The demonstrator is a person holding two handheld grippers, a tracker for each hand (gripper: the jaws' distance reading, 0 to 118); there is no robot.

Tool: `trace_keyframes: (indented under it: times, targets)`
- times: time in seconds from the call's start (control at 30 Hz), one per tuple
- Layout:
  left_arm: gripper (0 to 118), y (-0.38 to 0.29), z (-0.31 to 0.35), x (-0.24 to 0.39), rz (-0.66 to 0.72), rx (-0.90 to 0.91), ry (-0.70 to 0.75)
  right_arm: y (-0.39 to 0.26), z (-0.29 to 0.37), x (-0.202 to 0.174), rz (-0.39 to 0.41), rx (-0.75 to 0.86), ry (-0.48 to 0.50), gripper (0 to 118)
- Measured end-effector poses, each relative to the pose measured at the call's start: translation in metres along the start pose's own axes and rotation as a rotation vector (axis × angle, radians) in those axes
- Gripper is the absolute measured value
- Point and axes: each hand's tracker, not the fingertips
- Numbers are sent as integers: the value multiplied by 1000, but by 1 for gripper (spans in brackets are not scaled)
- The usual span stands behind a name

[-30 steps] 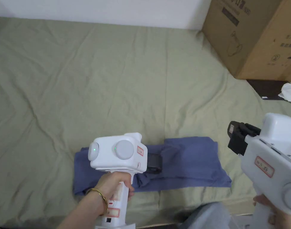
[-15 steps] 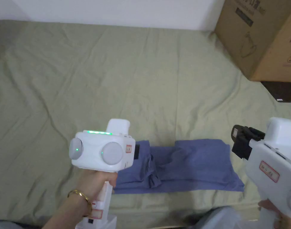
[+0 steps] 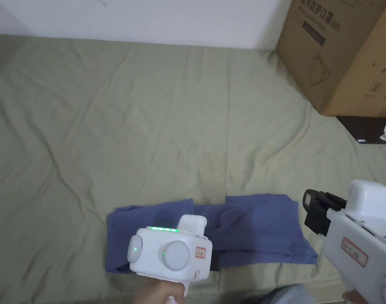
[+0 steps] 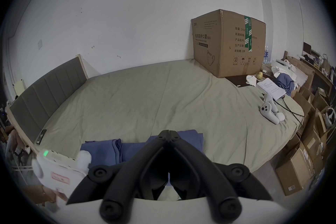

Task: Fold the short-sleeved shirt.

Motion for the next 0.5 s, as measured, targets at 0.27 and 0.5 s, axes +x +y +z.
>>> trace_keyframes:
  times: [0.27, 0.5]
  targets:
    - [113, 47, 108, -26, 19, 389, -45, 7, 2, -8, 5, 14, 3, 0]
    - [117, 52, 143, -137, 237, 327, 40, 16, 10, -15, 3, 90, -11, 0]
